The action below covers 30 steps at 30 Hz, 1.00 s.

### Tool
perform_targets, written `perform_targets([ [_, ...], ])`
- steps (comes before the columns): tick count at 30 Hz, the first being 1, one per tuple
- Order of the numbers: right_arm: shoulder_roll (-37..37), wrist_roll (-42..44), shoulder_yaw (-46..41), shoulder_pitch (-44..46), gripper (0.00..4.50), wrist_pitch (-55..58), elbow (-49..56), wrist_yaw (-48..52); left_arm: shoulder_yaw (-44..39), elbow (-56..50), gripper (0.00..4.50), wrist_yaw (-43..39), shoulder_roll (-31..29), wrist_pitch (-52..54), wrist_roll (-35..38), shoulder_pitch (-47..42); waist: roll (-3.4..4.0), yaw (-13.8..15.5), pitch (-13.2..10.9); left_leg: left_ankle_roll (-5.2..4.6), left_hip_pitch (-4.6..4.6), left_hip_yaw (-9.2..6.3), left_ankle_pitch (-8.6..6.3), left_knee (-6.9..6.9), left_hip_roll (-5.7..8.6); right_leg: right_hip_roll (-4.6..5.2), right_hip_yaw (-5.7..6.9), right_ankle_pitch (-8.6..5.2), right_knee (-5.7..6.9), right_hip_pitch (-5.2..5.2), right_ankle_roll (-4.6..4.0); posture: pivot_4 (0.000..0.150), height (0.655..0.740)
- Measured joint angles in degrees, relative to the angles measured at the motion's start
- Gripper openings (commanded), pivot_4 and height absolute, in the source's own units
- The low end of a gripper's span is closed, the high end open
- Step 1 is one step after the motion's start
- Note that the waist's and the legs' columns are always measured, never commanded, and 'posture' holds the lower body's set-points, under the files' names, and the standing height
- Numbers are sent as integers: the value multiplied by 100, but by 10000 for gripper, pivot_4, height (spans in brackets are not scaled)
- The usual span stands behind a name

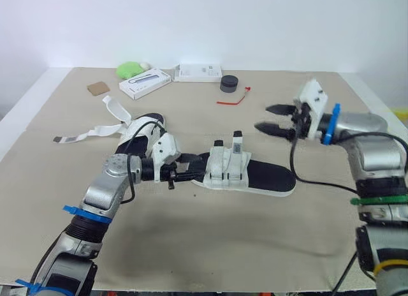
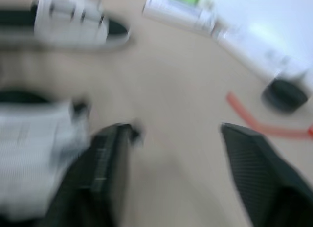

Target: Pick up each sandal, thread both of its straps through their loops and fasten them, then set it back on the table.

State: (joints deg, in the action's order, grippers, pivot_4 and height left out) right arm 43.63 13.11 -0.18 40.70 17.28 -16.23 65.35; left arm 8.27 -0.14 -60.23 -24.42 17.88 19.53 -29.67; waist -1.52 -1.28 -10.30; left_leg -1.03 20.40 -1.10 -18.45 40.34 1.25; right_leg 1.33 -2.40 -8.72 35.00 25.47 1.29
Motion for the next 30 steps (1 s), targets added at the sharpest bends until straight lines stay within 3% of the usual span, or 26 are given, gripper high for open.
perform_targets([
  [3, 5, 3, 66, -410, 45000, -119, -111, 232, -167, -408, 44493, 18, -7, 94, 272, 30, -1, -15, -1, 0, -4, 10, 0, 0, -1, -1, -11, 0, 2, 0, 1, 1500, 7400],
  [11, -440, 15, 220, -637, 45000, -685, -800, 581, -440, -1470, 44493, -154, -567, 459, 923, 752, -1, -36, -2, 10, -18, 18, 9, 2, -6, -15, -25, -1, 4, -6, 1, 1500, 7400],
  [17, -967, -88, 358, -328, 45000, -1140, -1192, 451, -487, -1758, 44493, -141, -619, 461, 1059, 859, -2, -41, -3, 15, -21, 20, 12, 3, -7, -17, -29, 2, 5, -6, 2, 1500, 7400],
  [20, -1277, -141, 358, -206, 37528, -1418, -1534, 188, -451, -1902, 45000, -235, -778, 426, 1049, 996, -2, -53, -3, 17, -21, 23, 11, 2, -9, -16, -30, 2, 5, -4, -2, 1500, 7400],
  [28, -1450, -23, 215, -358, 1579, -1491, -1501, -8, -406, -2032, 45000, -373, -1029, 229, 981, 1287, -1, -42, -2, 17, -21, 19, 10, 1, -9, -13, -25, 1, 4, -6, -2, 1500, 7400],
  [30, -1484, 10, 203, -461, 630, -1487, -1369, -57, -398, -2032, 45000, -361, -1029, 208, 955, 1327, -1, -42, -2, 17, -21, 18, 10, 1, -10, -15, -24, 0, 4, -6, -3, 1500, 7400],
])
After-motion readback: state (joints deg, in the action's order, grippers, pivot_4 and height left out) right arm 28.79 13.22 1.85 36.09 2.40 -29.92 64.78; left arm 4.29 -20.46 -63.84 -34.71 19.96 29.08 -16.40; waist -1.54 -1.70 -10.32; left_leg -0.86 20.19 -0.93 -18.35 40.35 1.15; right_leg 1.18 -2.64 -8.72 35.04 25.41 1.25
